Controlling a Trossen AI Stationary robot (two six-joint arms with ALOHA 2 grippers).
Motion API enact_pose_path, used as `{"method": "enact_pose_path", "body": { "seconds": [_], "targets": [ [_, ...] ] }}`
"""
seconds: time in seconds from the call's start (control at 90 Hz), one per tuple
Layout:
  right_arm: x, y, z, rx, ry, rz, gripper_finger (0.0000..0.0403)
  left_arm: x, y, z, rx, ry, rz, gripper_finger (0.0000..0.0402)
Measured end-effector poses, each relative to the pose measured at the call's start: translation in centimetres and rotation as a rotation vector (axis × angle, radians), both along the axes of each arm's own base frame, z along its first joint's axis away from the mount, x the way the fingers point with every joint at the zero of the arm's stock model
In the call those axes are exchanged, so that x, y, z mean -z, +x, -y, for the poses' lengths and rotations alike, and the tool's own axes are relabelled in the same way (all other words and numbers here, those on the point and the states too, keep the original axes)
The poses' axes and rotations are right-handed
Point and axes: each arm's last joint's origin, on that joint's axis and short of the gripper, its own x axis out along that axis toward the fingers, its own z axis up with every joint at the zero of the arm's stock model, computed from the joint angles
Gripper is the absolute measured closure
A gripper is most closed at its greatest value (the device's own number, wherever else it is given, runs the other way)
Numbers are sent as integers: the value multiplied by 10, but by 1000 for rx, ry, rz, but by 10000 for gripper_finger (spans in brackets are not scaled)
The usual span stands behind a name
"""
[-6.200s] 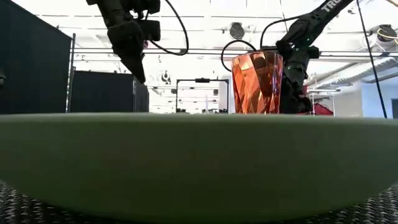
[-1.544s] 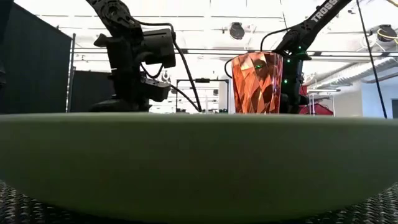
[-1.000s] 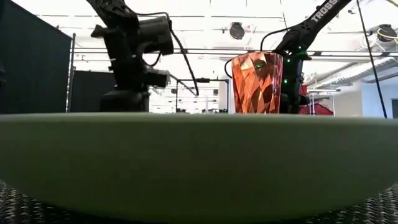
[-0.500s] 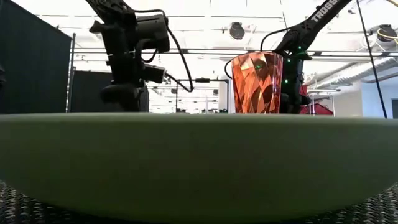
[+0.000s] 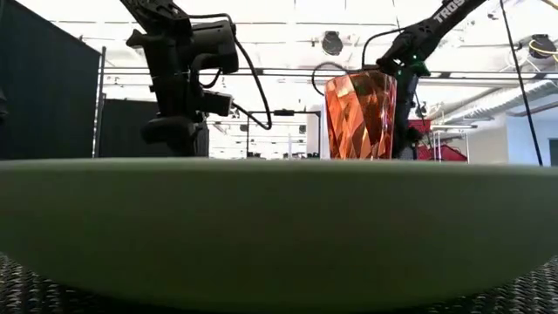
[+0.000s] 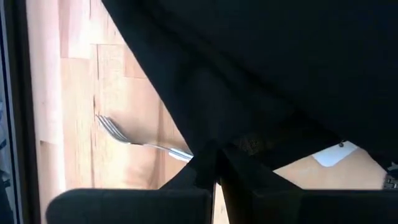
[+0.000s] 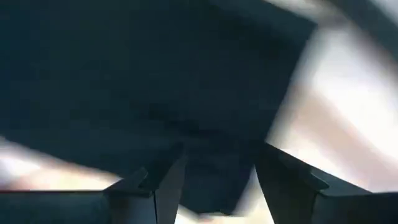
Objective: Set table place
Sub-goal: Fold the black napkin
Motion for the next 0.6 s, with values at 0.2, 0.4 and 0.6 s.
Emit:
{"method": "enact_pose_path", "body": {
  "seconds": [0.2, 0.4, 0.6],
  "targets": [
    [1, 13, -16, -92, 59, 42, 227, 0, 1, 0, -4, 1, 14, 401],
    [30, 22, -13, -146, 117, -31, 227, 0, 2, 0, -4, 2, 19, 401],
    [63, 27, -8, -164, 185, -103, 227, 0, 1, 0, -5, 0, 13, 401]
  ]
}}
